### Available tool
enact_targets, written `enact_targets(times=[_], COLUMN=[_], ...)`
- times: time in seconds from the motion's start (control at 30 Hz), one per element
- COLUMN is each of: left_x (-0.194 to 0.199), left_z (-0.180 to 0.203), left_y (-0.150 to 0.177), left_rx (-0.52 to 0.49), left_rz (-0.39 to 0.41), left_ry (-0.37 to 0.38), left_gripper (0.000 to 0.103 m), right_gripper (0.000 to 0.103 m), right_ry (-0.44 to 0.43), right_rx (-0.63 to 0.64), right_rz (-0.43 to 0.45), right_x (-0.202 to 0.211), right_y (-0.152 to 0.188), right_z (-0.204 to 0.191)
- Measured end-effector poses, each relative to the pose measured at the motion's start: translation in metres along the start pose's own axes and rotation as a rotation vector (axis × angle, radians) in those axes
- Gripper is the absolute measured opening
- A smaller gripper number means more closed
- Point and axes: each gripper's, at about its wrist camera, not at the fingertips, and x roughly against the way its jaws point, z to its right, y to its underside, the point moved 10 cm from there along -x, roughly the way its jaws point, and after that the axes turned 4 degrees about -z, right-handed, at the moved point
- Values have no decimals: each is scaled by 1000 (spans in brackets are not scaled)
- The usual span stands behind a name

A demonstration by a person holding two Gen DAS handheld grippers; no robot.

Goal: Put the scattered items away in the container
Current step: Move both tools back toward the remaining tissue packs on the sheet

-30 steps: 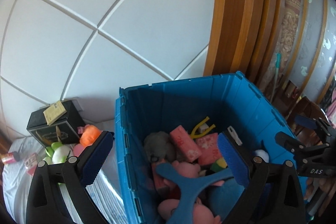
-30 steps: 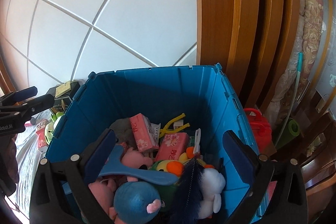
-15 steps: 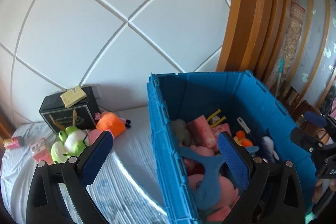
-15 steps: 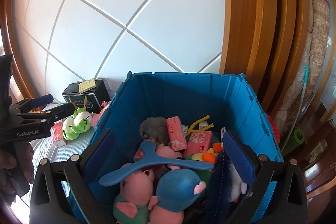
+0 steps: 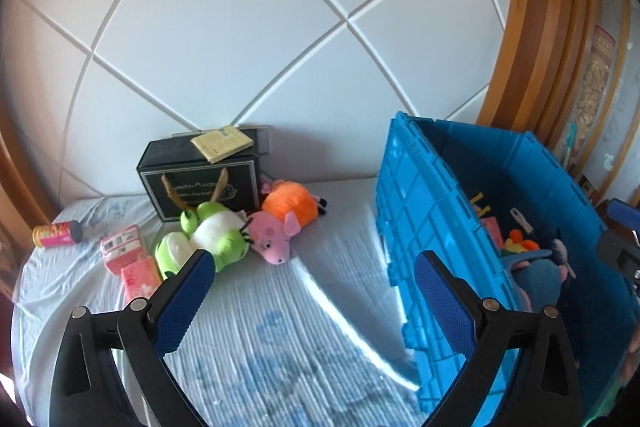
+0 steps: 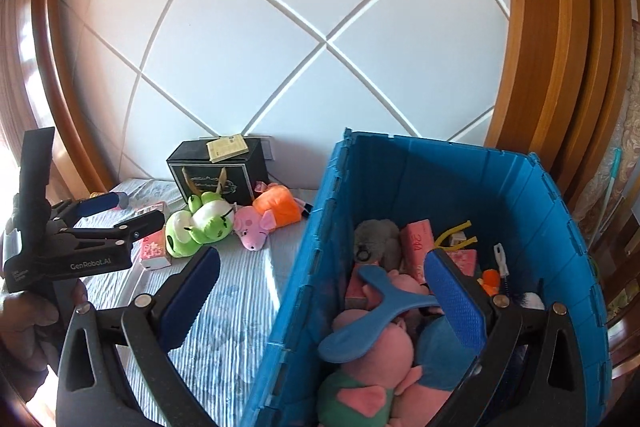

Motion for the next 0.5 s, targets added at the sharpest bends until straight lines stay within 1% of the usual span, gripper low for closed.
enact_targets(times=[0.23, 0.5], left_x=[5, 14], left_z=[-97, -208], left_y=[38, 79], left_rx=[49, 103], left_rz=[-27, -43], left_ry=[-51, -114], left_gripper=[101, 101], right_gripper=[103, 103], right_ry=[-42, -72], right_rx=[63, 120], right_rz=[-31, -82], right_x=[-18, -53], right_y=[2, 14], right_z=[-89, -180])
